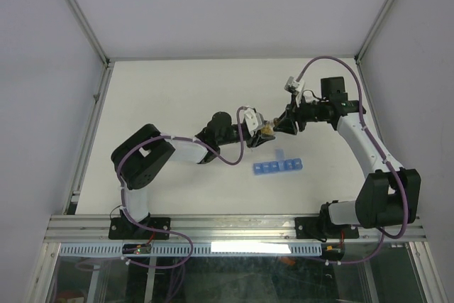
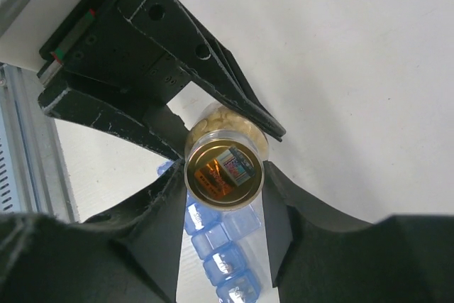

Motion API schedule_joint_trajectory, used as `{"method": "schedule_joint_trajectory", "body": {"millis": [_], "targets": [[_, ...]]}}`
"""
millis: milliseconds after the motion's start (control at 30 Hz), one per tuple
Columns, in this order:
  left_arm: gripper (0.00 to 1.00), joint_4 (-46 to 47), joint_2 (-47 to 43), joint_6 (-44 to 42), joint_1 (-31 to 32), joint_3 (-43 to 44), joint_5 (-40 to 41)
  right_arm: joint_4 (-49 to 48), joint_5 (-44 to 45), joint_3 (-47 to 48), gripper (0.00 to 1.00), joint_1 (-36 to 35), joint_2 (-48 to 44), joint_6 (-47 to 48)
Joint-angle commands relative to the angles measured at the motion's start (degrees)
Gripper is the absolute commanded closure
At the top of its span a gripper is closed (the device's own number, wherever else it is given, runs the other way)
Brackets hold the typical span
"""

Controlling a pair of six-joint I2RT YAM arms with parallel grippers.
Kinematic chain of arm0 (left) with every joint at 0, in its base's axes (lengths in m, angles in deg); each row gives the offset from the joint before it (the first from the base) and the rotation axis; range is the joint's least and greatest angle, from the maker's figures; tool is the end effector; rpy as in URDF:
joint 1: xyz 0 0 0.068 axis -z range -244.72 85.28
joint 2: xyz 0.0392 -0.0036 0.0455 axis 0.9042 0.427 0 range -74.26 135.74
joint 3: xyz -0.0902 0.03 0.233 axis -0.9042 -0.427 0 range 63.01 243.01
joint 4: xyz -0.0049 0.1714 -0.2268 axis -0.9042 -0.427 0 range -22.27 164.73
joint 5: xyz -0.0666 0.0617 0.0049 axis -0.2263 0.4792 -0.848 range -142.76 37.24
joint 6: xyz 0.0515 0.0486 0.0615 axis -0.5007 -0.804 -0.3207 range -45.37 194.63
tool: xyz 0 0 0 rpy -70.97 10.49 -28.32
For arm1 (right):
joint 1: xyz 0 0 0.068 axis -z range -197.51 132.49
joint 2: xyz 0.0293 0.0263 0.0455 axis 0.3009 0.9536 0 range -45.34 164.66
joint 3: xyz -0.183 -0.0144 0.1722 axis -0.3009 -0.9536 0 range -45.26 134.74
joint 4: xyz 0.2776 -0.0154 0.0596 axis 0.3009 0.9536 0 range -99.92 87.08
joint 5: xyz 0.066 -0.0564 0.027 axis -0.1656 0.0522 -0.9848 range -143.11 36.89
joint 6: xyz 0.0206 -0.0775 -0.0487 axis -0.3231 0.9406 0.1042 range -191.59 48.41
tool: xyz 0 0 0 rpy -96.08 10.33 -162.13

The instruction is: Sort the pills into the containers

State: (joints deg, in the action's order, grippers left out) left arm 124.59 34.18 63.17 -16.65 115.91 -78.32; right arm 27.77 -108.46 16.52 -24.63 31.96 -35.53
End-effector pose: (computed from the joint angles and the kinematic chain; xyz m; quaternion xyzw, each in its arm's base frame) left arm 0.2722 -0.3577 0.1401 0.4878 0.5538 -0.3612 0.5699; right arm 0.3044 0.1082 0.2376 -0.4455 0.7275 0.3569 0.3807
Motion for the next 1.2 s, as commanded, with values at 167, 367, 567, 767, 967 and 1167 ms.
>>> {"method": "schedule_joint_trajectory", "body": {"millis": [167, 367, 567, 767, 967, 1167], "targets": [[1.0, -5.43, -2.08, -6.33, 0.25, 1.78, -10.91, 7.74, -3.33, -4.25, 1.0, -0.44, -5.8, 24.25], [1.0, -13.24, -1.02, -8.64, 0.23, 5.02, -18.13, 11.0, 1.23, -11.32, 1.0, 0.05, -13.61, 48.63], [1.0, -14.27, -0.83, -8.29, 0.2, 5.55, -20.12, 14.27, 0.09, -9.42, 0.75, 1.21, -11.99, 49.11], [1.0, -13.32, -1.58, -6.79, 0.21, 5.03, -16.79, 12.15, -3.56, -4.89, 0.14, 4.38, -12.94, 29.49], [1.0, -8.12, -3.06, -4.36, 0.18, 2.33, -12.92, 6.82, -12.64, -4.63, 0.01, 9.13, -13.56, 12.0], [1.0, -4.78, -4.11, -1.8, 0.24, 0.79, -9.63, -1.61, -14.27, -5.36, 0.03, 9.1, -9.68, -5.61]]}}
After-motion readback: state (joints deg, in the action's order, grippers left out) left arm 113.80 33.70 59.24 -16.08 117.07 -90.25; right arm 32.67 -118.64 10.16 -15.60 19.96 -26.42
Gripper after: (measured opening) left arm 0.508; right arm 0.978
